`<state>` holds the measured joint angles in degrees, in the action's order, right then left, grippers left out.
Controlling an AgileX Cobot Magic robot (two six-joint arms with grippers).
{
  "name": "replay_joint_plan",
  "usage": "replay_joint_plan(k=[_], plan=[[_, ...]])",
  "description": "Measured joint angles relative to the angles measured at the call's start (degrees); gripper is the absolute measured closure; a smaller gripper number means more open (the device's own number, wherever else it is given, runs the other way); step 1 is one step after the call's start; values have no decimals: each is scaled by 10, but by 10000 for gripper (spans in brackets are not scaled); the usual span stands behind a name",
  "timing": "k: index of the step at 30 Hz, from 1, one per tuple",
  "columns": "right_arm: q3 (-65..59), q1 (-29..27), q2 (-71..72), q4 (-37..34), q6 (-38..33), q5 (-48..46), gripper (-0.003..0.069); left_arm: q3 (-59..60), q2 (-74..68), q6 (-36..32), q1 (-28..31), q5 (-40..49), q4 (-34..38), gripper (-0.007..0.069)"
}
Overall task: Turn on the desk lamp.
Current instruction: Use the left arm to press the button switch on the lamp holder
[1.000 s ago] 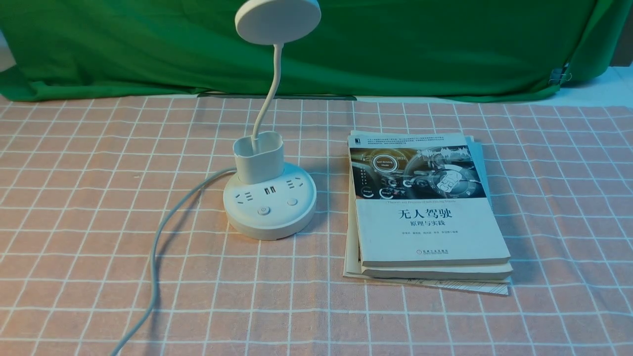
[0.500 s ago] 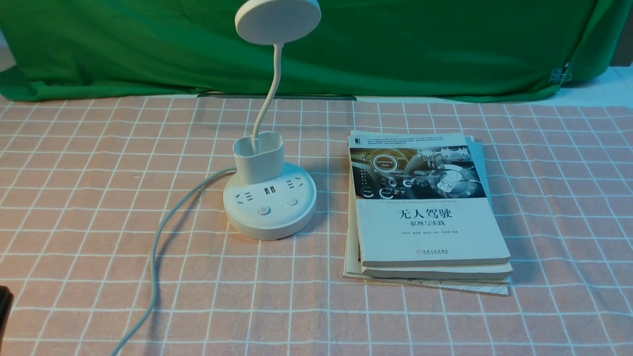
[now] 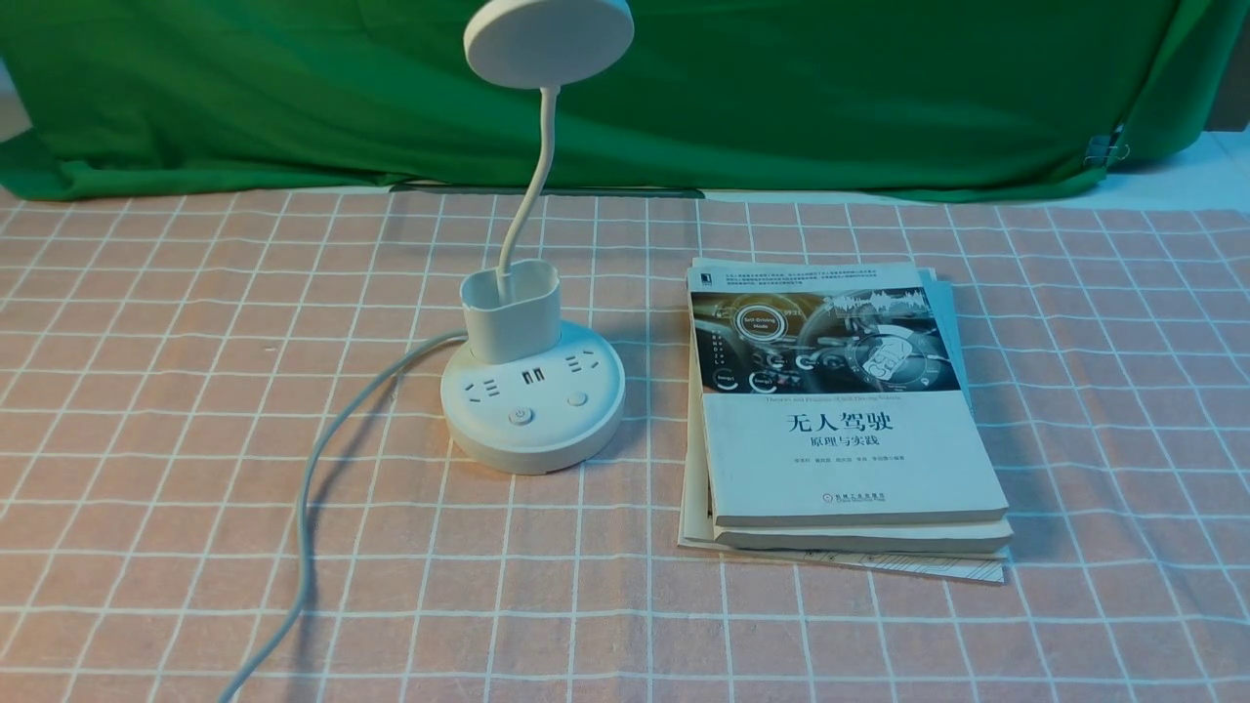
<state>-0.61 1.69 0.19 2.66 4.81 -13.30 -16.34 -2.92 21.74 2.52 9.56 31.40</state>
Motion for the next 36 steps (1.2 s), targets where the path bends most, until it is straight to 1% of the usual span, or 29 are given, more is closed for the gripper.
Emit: replay_joint_plan(k=[2,3,4,5,7,9,10,12,13,14,16,17,18,21,22,23,25,26,29,31,36], plan=[[0,0,0,0,0,0,418,-89,-60,-28,0,81,-80,603],[0,0,0,0,0,0,418,-105,-67,-29,0,90,-94,603],[0,0,0,0,0,0,418,-161,-126,-38,0,177,-143,603],[0,0,0,0,0,0,418,-199,-165,-42,0,236,-166,603],[0,0,0,0,0,0,418,-262,-236,-62,0,337,-189,603],[0,0,0,0,0,0,418,-316,-305,-106,0,422,-203,603],[0,0,0,0,0,0,418,-327,-320,-119,0,437,-205,603],[0,0,0,0,0,0,418,-389,-404,-192,0,506,-205,603],[0,0,0,0,0,0,418,-397,-424,-209,0,516,-204,603],[0,0,0,0,0,0,418,-424,-473,-251,0,536,-198,603],[0,0,0,0,0,0,418,-451,-530,-295,-3,549,-184,603],[0,0,0,0,0,0,418,-454,-536,-298,-5,550,-184,603],[0,0,0,0,0,0,418,-467,-573,-311,-20,550,-179,603],[0,0,0,0,0,0,418,-490,-642,-323,-74,538,-179,603],[0,0,0,0,0,0,418,-493,-651,-323,-84,535,-179,603],[0,0,0,0,0,0,418,-503,-686,-324,-124,522,-180,603],[0,0,0,0,0,0,418,-511,-718,-324,-160,508,-180,603],[0,0,0,0,0,0,418,-521,-757,-325,-202,489,-178,603],[0,0,0,0,0,0,418,-541,-820,-326,-249,461,-172,603],[0,0,0,0,0,0,418,-561,-864,-326,-269,443,-167,603],[0,0,0,0,0,0,418,-613,-963,-328,-286,412,-164,603]])
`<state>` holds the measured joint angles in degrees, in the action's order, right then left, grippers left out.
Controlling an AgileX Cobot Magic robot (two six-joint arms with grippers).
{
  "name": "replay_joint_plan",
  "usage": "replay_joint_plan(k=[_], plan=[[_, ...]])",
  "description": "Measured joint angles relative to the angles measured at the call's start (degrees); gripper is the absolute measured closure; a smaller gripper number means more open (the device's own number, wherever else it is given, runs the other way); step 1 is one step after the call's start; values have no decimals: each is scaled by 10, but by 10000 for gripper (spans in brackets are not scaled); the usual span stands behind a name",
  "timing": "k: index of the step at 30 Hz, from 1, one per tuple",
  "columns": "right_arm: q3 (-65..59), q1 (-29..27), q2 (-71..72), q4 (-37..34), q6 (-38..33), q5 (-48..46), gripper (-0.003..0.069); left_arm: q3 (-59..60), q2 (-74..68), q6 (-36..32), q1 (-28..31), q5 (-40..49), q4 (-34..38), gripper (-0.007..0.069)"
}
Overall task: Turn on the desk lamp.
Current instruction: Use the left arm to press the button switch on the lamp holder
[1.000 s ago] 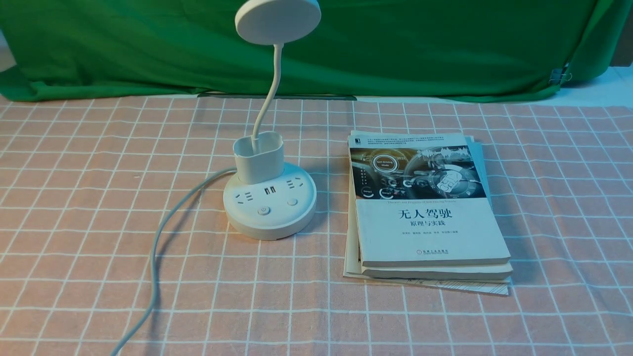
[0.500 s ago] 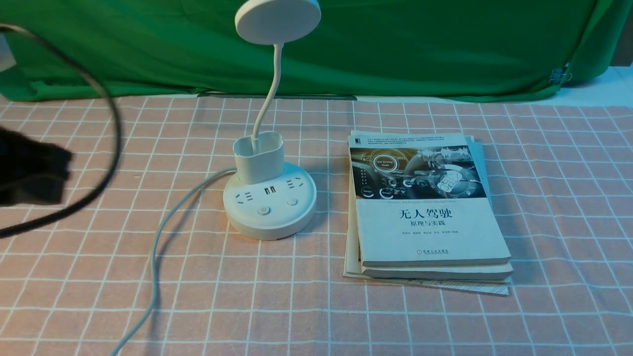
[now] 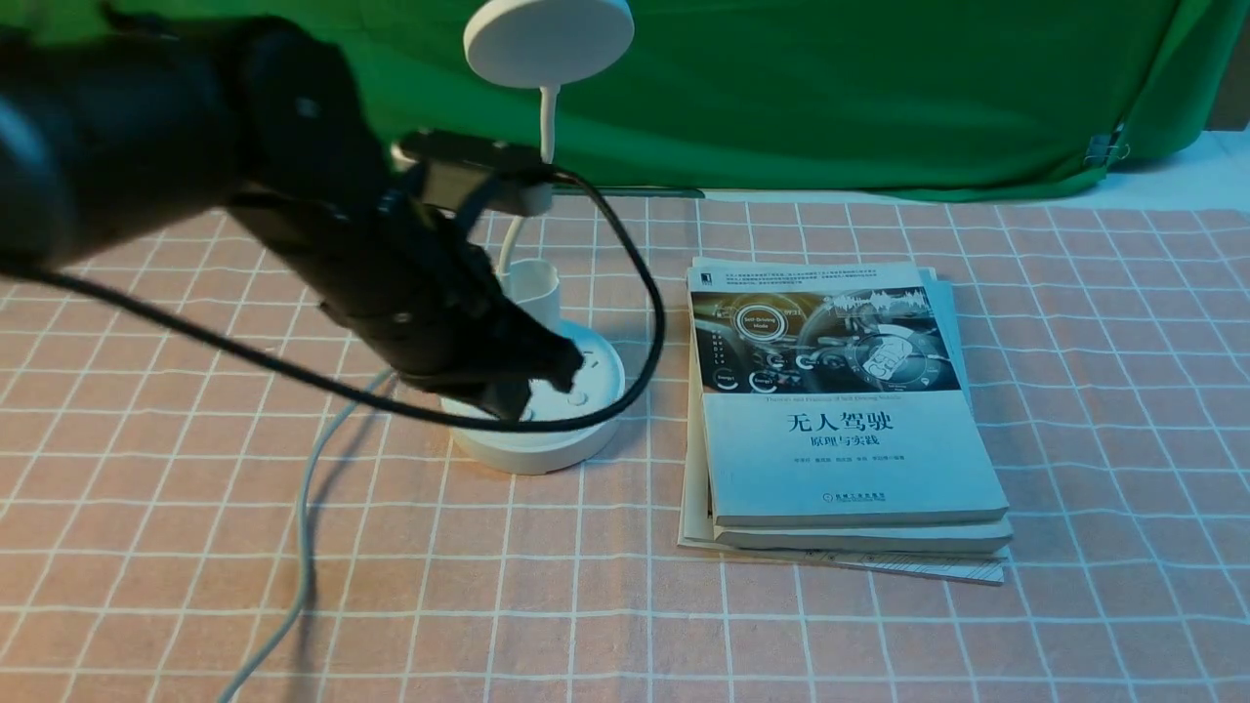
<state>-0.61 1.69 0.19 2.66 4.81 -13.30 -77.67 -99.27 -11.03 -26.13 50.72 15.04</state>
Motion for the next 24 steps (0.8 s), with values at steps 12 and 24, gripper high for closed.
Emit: replay_joint_plan(k=[12,24], plan=[[0,0,0,0,0,0,418,-127,-167,4,-15,-60,-54,603],[0,0,0,0,0,0,418,-137,-205,6,-15,-76,-62,603]])
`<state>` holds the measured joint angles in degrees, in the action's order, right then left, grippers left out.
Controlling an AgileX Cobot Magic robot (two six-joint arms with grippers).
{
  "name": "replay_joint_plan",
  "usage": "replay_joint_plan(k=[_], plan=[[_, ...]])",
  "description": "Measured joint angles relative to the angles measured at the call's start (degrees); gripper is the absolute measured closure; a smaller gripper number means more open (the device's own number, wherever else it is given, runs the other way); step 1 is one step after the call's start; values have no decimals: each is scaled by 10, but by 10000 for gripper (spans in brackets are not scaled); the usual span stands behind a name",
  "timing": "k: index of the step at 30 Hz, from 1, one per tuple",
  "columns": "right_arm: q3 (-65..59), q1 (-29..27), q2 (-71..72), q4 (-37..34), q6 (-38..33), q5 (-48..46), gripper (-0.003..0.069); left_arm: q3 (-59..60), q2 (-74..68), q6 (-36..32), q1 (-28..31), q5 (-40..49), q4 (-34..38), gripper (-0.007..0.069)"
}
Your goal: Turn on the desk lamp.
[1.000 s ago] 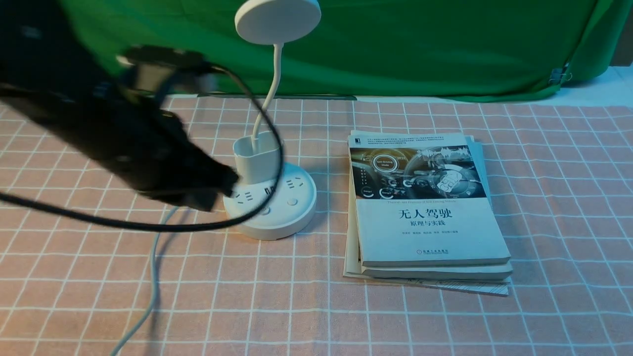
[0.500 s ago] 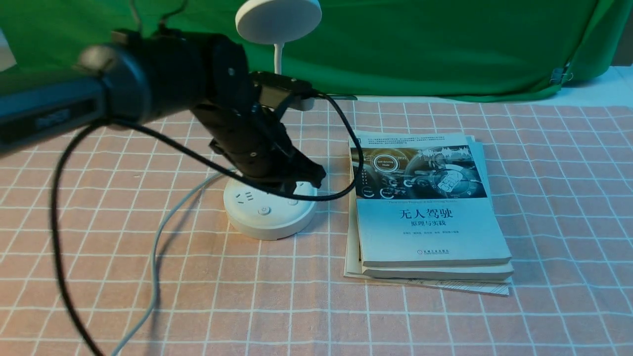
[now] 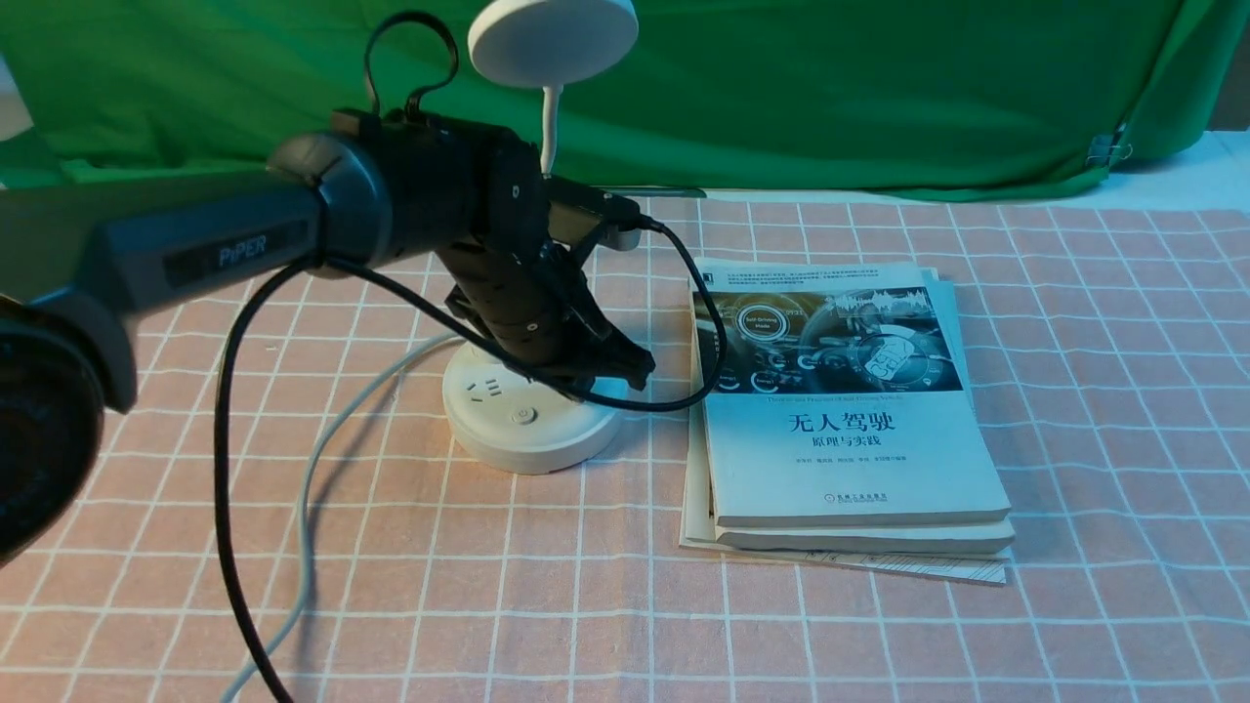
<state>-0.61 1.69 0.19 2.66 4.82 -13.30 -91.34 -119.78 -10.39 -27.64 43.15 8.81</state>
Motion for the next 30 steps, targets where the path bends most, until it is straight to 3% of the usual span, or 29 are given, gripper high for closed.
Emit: replay_joint_plan(k=[9,22,30], plan=[[0,0,0,0,0,0,418,-9,-12,2,0,12,-6,603],[0,0,0,0,0,0,418,0,22,56,-12,53,-71,603],[0,0,0,0,0,0,418,136,237,104,-12,48,-72,603]])
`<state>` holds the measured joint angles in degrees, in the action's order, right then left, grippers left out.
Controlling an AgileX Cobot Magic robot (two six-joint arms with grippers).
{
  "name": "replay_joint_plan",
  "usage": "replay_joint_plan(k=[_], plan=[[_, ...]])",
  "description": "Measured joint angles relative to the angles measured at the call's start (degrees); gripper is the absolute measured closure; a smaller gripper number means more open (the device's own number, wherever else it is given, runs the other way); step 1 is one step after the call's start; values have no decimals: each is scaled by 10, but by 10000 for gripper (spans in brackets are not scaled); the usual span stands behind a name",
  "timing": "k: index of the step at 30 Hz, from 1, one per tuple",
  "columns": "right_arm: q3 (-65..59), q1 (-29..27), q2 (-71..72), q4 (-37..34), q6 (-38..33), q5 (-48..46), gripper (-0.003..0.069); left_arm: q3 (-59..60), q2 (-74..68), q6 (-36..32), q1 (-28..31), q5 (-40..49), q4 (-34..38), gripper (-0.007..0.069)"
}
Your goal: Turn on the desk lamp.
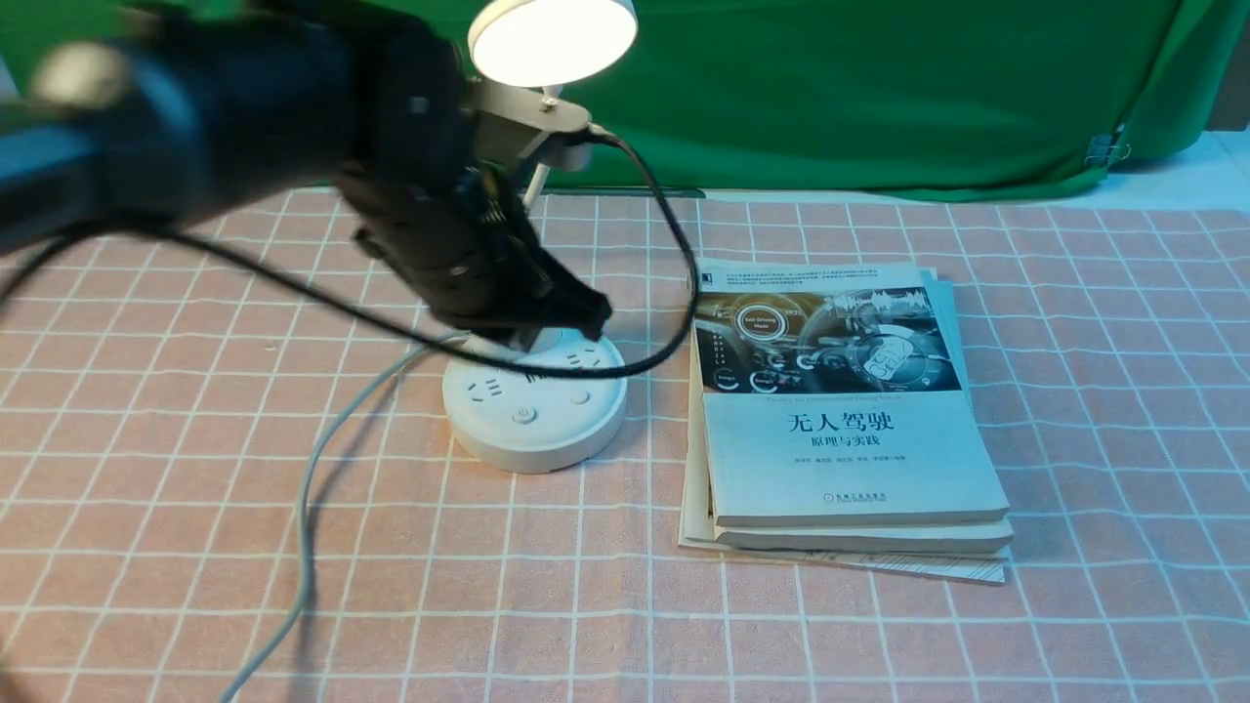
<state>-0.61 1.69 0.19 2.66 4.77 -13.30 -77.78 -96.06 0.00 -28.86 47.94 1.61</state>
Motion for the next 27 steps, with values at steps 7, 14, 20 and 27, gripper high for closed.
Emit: replay_joint_plan(k=[7,14,20,27], plan=[[0,0,0,0,1,0,418,220,235,55,0,-37,0,603],[0,0,0,0,1,0,418,344,468,78,0,-58,2,603],[0,0,0,0,1,0,418,376,621,78,0,-45,2,603],[0,0,0,0,1,0,418,379,745,78,0,-55,1,603]])
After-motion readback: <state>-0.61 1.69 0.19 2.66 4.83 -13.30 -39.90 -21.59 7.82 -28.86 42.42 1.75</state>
